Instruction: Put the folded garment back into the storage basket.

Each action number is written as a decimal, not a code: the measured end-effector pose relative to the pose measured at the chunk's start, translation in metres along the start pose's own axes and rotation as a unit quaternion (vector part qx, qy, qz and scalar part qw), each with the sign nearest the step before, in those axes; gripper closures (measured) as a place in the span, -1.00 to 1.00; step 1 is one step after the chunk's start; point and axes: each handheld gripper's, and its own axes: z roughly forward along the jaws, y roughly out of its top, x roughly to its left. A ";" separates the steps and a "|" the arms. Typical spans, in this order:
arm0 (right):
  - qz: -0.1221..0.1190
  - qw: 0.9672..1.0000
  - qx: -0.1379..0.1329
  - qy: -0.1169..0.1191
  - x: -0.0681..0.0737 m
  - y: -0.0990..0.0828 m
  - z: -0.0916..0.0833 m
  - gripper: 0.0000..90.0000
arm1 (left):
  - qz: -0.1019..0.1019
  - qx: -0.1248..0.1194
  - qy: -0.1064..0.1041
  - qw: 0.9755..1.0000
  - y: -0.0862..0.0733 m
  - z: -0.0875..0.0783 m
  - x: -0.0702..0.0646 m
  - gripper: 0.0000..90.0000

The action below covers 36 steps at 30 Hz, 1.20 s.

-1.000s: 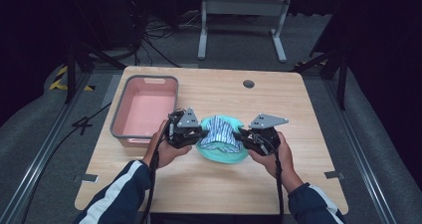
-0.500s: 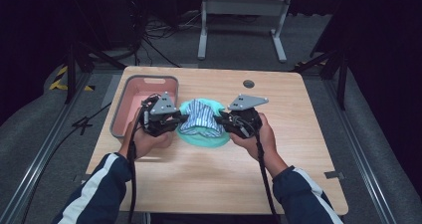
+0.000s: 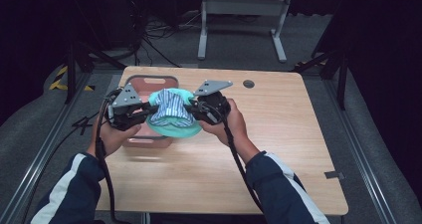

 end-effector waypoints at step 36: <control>0.009 0.998 0.048 0.027 0.022 0.018 0.132 0.76 | -0.072 0.064 0.063 0.993 -0.064 0.007 0.068 0.79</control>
